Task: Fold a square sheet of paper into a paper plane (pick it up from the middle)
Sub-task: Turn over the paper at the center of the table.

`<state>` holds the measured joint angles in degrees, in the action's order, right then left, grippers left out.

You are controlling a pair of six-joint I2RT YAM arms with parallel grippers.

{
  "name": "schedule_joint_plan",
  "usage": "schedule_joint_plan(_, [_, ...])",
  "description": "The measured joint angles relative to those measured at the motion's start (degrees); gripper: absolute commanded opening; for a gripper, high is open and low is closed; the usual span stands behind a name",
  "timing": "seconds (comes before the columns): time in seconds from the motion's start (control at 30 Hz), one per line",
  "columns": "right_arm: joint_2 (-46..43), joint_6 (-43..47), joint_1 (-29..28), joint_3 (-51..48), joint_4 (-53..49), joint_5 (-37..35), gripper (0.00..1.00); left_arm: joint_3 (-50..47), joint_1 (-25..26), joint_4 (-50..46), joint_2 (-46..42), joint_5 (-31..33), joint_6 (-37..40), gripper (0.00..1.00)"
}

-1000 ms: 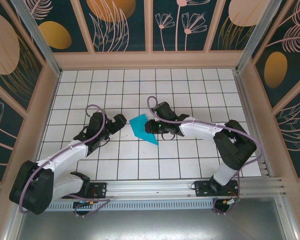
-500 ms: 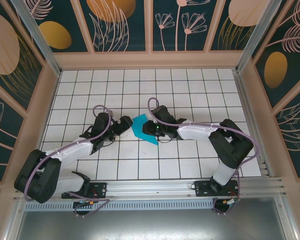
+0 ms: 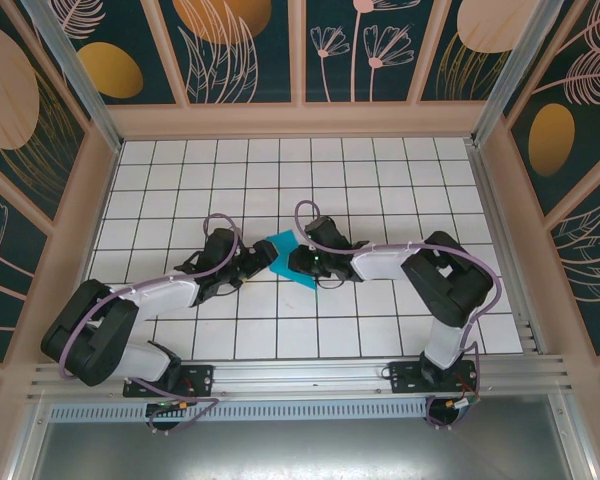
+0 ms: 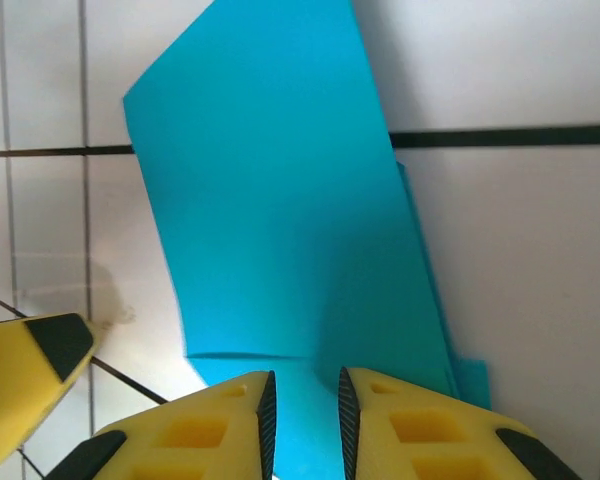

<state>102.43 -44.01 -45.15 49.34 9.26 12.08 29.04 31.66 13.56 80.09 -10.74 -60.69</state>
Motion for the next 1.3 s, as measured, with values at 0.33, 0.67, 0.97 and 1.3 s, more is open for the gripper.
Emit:
schedule_joint_plan(0.33, [0.1,-0.5,2.9,-4.1,6.3,4.8,0.25,-0.4,0.9,4.7,1.3,-3.0,-3.7,0.72])
schedule_joint_plan(0.67, [0.1,-3.3,6.3,-7.7,13.1,11.6,0.26,-1.9,1.0,10.2,3.8,-5.2,-7.9,0.61])
schedule_joint_plan(0.97, [0.1,-4.2,6.8,-8.3,14.2,12.5,0.26,-2.4,1.4,12.5,5.7,-6.0,-10.8,0.56])
schedule_joint_plan(1.3, [0.1,-4.4,6.9,-8.3,14.2,13.1,0.26,-2.4,1.4,12.9,8.5,-6.0,-12.1,0.55])
